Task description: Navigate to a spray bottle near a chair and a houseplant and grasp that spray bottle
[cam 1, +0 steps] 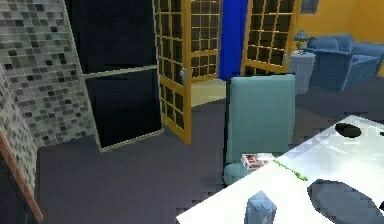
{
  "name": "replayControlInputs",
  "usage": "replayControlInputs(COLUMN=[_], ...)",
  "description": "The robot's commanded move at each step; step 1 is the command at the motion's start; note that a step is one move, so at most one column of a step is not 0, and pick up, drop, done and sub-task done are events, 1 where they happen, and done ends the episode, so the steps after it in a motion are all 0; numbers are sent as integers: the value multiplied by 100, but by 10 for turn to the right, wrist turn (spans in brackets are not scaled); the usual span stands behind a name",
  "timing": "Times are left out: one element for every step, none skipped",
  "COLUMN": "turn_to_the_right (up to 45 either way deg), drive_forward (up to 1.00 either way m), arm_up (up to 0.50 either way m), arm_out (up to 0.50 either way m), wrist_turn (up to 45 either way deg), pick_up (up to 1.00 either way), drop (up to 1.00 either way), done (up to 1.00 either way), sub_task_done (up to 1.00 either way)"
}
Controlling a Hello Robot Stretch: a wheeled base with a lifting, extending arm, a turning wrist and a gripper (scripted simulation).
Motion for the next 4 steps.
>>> replayControlInputs(turn_to_the_right=[0, 0, 0, 0], drive_forward=[0, 0, 0, 0], arm_up=[0, -30, 0, 10], arm_out=[0, 0, 0, 0], wrist_turn=[180, 0, 0, 0], pick_up=[0, 0, 100, 0], drop=[0, 0, 0, 0], done=[0, 0, 0, 0], sub_task_done=[0, 0, 0, 0])
